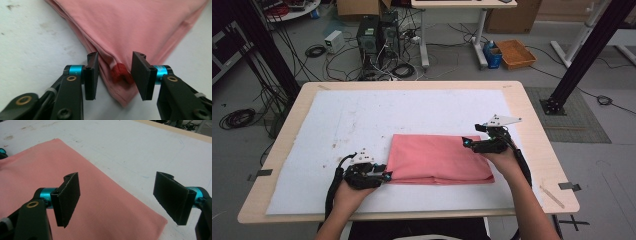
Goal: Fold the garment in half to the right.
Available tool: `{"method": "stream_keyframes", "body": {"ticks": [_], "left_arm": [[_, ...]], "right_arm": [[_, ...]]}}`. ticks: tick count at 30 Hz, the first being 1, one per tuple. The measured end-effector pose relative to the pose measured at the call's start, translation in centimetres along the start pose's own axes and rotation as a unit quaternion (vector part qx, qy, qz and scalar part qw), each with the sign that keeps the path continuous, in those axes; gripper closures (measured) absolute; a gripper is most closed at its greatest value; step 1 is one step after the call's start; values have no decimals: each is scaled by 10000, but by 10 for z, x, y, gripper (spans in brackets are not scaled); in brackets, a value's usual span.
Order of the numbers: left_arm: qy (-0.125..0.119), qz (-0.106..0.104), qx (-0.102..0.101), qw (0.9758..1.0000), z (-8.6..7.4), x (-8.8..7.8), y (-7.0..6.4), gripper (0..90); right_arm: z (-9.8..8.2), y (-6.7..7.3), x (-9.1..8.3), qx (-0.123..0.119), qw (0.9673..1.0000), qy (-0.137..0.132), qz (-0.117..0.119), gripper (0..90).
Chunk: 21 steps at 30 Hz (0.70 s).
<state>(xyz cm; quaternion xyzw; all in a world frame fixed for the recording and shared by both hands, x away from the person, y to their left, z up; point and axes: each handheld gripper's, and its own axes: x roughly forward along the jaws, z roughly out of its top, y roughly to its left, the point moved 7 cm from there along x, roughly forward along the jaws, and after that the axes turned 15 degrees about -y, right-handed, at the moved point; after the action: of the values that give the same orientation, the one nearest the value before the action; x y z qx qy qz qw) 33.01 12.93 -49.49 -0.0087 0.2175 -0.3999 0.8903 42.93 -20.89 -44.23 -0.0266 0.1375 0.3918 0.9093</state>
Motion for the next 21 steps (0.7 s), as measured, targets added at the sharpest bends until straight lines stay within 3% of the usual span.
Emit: {"method": "stream_keyframes", "body": {"ticks": [2, 4, 9, 12, 17, 21], "left_arm": [[21, -77, 33, 10000, -1, 0, -5, 637], [36, -21, 103, 9999, -1, 1, -8, 640], [60, -215, 60, 9997, -1, 1, -9, 705], [39, -219, 75, 9997, -1, 2, -10, 753], [-7, -336, -10, 9994, 1, 3, -8, 781], [-124, -449, 65, 9989, 4, 2, -8, 802]], "right_arm": [[1, 1, 0, 0, 10000, 0, 21, 214], [2, 1, 1, -15, 10000, -13, 28, 214], [3, 6, 3, -85, 9999, 0, 81, 214], [5, 12, 7, -126, 9998, 5, 148, 214], [13, 25, 21, -263, 9991, 103, 313, 214], [22, 41, 40, -312, 9979, 211, 525, 214]]}}
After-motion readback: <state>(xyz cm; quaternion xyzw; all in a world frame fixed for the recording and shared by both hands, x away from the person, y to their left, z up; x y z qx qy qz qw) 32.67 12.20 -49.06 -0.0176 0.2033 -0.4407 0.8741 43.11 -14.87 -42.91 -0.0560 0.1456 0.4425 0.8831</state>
